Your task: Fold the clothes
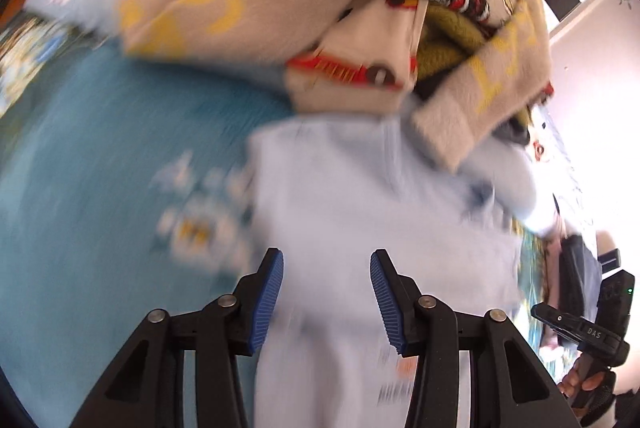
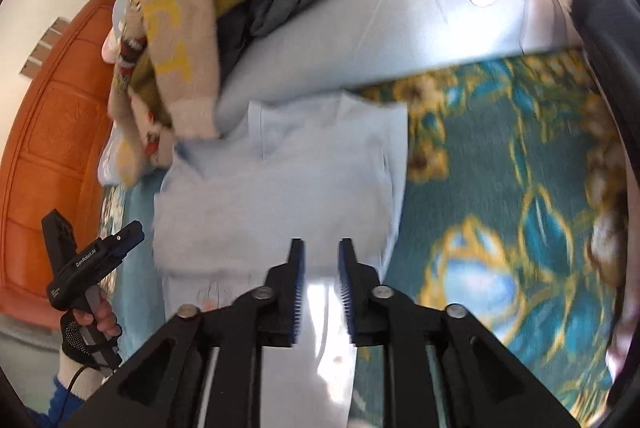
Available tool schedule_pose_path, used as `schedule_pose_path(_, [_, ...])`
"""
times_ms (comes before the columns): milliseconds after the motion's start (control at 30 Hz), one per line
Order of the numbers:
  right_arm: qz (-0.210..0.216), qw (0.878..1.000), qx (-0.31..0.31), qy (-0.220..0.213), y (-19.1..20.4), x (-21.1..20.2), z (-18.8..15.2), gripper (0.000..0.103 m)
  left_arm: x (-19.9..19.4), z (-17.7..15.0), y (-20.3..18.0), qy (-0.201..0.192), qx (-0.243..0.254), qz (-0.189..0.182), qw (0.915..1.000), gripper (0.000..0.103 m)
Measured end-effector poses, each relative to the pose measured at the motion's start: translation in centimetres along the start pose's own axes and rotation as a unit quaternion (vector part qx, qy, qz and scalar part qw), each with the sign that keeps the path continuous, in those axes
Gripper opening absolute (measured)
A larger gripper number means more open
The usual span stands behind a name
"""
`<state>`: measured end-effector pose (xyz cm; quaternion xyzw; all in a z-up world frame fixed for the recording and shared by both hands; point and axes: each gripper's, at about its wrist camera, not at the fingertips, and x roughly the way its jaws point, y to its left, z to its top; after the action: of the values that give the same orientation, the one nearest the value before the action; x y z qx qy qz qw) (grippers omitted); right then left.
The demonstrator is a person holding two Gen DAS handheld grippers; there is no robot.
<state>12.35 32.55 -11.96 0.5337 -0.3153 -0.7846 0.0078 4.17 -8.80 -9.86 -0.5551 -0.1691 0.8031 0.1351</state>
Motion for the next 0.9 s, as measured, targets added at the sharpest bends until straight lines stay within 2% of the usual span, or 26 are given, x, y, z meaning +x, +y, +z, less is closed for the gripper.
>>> schedule_pose_path(33, [0.002,1.000,0.004,0.010,-0.1,-0.3,-1.2,0.026,-0.7,-3.8,0.4,0.011,-0.006,0.000,0.9999,0.049])
schedule_pose_path(167, [0.018,0.998,0.034,0.056,-0.6,-0.8,-6.7,0.026,-0.8,-9.5,1.2,0.057,-0.028,0.008,0.9980,0.049])
schedule_pose_path(233, [0.021,0.995,0.052,0.079,-1.2,-0.8,-9.1,0.026,-1.6,-12.1,2.8,0.080,-0.051,-0.013,0.9954,0.049])
schedule_pose_path(333, [0.025,0.991,0.072,0.108,-1.6,-0.3,-11.6,0.026,-1.9,-13.8,3.6,0.105,-0.048,0.001,0.9933,0.049])
schedule_pose_path(467, [0.018,0.988,0.081,0.127,-2.1,0.0,-13.7,0.026,-2.2,-15.3,4.2,0.115,-0.064,-0.012,0.9912,0.049])
schedule_pose_path(733, [-0.018,0.988,0.061,0.143,-1.1,0.6,-14.0,0.026,-2.1,-15.5,3.2,0.129,-0.037,-0.002,0.9909,0.046])
schedule_pose_path(800, [-0.030,0.987,0.048,0.150,-0.5,0.8,-14.0,0.027,-2.0,-15.6,2.9,0.134,-0.030,0.006,0.9905,0.038])
schedule_pose_path(833, [-0.037,0.987,0.041,0.152,-0.1,0.9,-14.0,0.026,-1.9,-15.6,2.8,0.136,-0.026,0.014,0.9903,0.026])
schedule_pose_path(867, [-0.044,0.986,0.034,0.155,0.2,1.0,-14.0,0.020,-1.9,-15.7,2.8,0.136,-0.023,0.022,0.9901,0.009])
schedule_pose_path(900, [-0.050,0.986,0.029,0.157,0.4,1.1,-14.0,0.013,-1.9,-15.7,2.7,0.135,-0.023,0.026,0.9903,0.004])
